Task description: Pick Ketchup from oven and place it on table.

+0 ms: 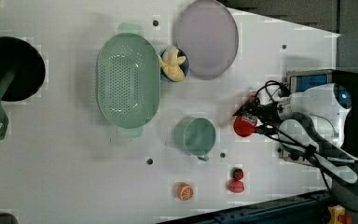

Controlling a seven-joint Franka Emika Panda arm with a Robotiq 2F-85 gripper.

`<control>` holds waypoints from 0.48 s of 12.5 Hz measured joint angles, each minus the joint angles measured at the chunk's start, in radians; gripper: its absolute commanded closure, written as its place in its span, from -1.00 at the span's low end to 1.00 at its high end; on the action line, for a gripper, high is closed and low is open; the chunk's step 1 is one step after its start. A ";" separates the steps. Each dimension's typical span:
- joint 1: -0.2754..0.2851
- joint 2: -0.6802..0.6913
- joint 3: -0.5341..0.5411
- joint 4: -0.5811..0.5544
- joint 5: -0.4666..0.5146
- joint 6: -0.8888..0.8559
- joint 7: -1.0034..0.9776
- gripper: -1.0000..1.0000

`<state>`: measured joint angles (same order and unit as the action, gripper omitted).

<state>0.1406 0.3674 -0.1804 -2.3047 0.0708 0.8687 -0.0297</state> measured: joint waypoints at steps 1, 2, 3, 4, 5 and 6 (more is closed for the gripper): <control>0.003 0.008 0.010 0.000 -0.001 0.014 0.001 -1.00; 0.018 0.008 0.004 -0.002 -0.001 0.012 0.001 -1.00; 0.019 0.005 0.008 0.004 -0.001 0.016 0.001 -1.00; 0.018 -0.008 0.008 0.010 0.002 0.021 0.001 -1.00; 0.016 -0.035 0.007 0.023 0.002 0.009 0.000 -1.00; 0.014 -0.067 0.008 0.053 -0.002 -0.025 0.000 -1.00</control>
<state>0.1545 0.3005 -0.1725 -2.2520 0.0692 0.8433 -0.0296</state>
